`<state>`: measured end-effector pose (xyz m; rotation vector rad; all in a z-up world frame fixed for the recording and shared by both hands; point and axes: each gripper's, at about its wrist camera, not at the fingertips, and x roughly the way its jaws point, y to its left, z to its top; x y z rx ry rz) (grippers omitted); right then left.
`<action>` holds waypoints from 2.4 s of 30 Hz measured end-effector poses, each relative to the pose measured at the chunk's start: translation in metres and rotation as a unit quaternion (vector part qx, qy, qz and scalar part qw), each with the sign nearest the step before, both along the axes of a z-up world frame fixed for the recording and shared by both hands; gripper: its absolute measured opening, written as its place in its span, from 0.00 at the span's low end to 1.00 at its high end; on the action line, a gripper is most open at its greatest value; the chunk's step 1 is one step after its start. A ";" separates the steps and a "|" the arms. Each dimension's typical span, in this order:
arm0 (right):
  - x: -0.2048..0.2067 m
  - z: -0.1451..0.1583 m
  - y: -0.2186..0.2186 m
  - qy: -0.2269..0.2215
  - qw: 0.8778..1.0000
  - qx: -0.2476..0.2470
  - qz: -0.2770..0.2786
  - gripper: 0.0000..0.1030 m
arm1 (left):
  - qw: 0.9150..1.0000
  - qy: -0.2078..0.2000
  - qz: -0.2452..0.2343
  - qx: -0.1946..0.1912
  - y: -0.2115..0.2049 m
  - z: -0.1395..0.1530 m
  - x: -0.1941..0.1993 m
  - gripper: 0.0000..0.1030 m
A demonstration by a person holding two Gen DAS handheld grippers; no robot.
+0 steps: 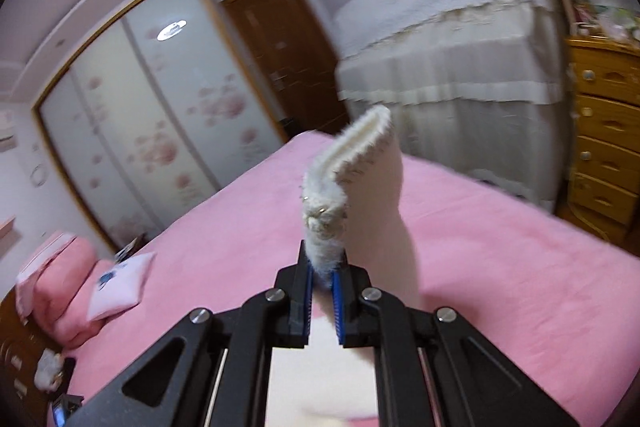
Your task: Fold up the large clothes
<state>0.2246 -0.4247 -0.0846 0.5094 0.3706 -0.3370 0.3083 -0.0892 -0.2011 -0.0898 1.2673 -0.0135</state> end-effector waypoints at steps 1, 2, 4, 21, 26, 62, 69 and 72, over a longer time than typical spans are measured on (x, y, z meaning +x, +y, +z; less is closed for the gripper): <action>0.010 -0.003 0.020 0.005 1.000 -0.001 0.014 0.08 | 1.000 -0.002 0.002 0.002 0.014 0.000 -0.001 0.81; 0.018 -0.008 0.037 0.010 1.000 0.005 0.027 0.08 | 1.000 -0.003 0.004 0.002 0.027 0.001 0.001 0.81; 0.033 -0.026 0.070 0.019 0.998 0.021 0.054 0.08 | 1.000 -0.004 0.012 -0.004 0.057 0.001 0.006 0.81; 0.084 -0.188 0.185 0.240 0.946 0.071 0.205 0.55 | 0.997 0.011 0.019 -0.080 0.107 -0.033 0.038 0.81; 0.065 -0.173 0.177 0.228 0.939 0.075 0.248 0.64 | 0.992 0.038 -0.011 -0.120 0.059 -0.046 0.048 0.81; 0.031 -0.210 0.022 0.286 0.929 -0.027 0.235 0.64 | 0.938 -0.197 -0.031 -0.285 -0.122 0.052 0.108 0.11; 0.046 -0.204 0.042 0.269 0.928 -0.077 0.248 0.64 | 0.914 -0.298 0.020 -0.273 -0.046 0.127 0.121 0.11; 0.055 -0.204 0.050 0.270 0.925 -0.091 0.253 0.64 | 0.924 -0.311 0.064 -0.212 -0.011 0.125 0.116 0.11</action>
